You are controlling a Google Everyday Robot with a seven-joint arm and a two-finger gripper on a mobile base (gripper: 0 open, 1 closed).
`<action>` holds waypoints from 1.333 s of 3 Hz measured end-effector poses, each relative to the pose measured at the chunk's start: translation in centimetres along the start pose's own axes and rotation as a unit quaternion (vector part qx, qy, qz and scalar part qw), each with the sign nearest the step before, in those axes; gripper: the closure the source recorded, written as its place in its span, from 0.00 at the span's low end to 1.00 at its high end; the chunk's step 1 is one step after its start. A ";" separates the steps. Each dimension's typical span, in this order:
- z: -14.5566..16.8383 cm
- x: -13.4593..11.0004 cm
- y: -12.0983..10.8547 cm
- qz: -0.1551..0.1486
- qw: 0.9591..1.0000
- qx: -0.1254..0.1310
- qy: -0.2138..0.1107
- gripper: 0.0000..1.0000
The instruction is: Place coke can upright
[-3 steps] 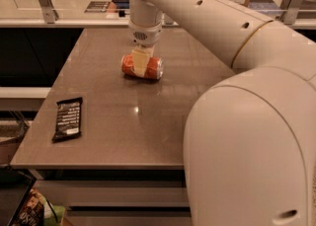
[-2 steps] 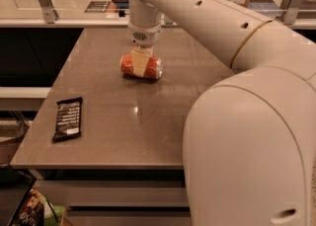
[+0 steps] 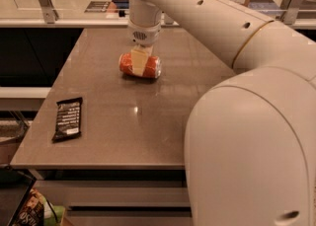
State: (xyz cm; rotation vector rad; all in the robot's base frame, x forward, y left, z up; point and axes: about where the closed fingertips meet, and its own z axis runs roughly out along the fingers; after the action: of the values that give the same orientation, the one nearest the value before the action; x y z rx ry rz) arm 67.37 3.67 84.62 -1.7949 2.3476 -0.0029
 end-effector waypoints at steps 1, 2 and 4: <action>-1.3 0.0 0.0 -0.007 1.000 0.008 -0.019 1.00; -2.9 0.7 0.2 -0.007 0.998 0.019 -0.055 1.00; -5.2 1.4 -0.6 -0.012 0.981 0.031 -0.191 1.00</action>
Offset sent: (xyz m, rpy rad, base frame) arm -0.0158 -0.0242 0.0554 0.1867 -0.1341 0.0217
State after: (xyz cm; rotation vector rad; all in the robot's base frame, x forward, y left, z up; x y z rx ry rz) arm 66.80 1.59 89.58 -1.6254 2.0326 0.2401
